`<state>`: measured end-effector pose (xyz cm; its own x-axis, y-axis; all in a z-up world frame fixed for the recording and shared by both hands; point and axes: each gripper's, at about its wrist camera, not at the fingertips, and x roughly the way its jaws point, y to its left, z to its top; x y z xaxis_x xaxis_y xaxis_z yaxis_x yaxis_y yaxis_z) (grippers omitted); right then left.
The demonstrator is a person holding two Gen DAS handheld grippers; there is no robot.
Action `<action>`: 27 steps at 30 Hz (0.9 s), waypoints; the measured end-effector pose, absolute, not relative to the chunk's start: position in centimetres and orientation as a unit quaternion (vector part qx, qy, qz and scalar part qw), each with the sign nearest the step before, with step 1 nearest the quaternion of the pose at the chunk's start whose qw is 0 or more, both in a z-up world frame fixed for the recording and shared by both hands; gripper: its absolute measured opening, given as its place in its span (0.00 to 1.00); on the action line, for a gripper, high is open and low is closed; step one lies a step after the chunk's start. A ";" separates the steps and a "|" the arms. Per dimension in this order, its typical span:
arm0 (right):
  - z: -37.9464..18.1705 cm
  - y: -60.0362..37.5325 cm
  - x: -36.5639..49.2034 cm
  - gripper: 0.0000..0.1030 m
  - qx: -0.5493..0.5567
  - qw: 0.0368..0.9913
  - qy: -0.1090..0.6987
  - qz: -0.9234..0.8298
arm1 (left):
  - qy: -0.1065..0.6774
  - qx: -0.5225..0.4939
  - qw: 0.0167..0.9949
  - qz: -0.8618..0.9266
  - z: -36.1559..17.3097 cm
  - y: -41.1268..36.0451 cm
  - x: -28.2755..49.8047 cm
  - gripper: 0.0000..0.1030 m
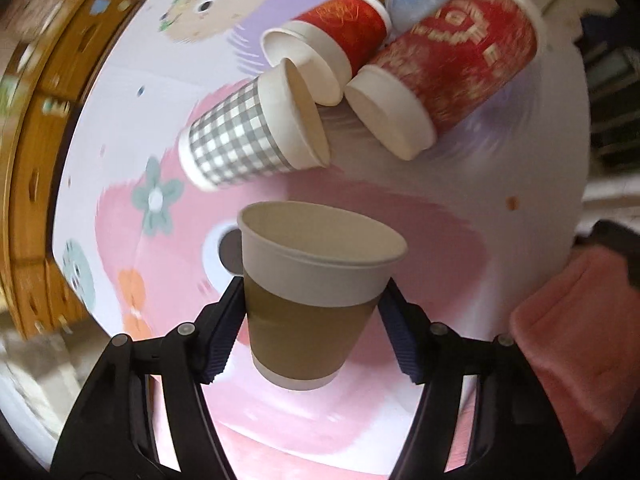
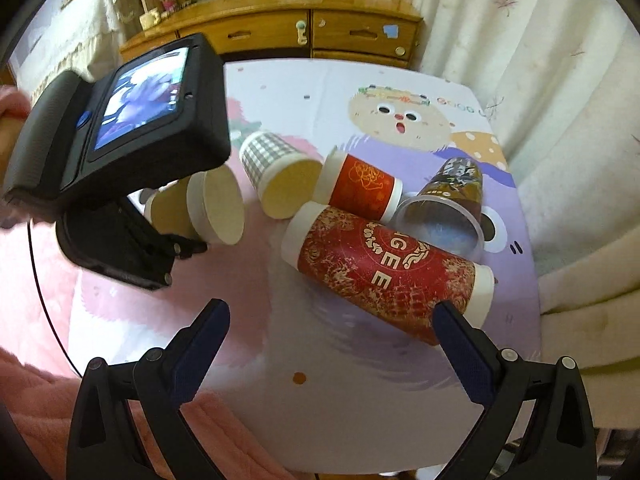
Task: Flip cup upright
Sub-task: 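Lift the brown cup with the left gripper and rotate it mouth-up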
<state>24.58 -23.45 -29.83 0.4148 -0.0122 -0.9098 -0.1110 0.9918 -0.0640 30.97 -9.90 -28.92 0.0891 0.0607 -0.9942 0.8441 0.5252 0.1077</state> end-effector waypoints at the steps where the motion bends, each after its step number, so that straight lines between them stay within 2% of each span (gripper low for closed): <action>1: -29.4 -23.4 24.2 1.00 -0.051 0.842 0.536 0.028 | 0.609 0.360 0.639 -0.301 -28.8 -9.9 30.7 0.62; 11: -24.6 -25.1 19.4 1.00 0.062 0.853 0.518 0.015 | 0.690 0.177 0.666 -0.223 -29.0 -8.0 28.5 0.61; 16: -24.0 -27.9 18.5 1.00 0.136 0.825 0.548 0.023 | 0.727 0.076 0.663 -0.165 -30.8 -7.8 27.4 0.61; 22: -25.8 -32.3 19.2 1.00 0.233 0.757 0.609 0.048 | 0.751 -0.046 0.649 -0.114 -33.8 -7.1 23.6 0.61; 27: -27.0 -35.2 19.6 1.00 0.261 0.712 0.647 0.075 | 0.756 -0.102 0.640 -0.087 -37.7 -9.1 23.4 0.61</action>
<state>19.62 -35.21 -26.98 0.1506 0.4450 -0.8828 0.2312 0.8523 0.4691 23.39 -9.15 -37.69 -0.1594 -0.2653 -0.9509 -0.0424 0.9642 -0.2618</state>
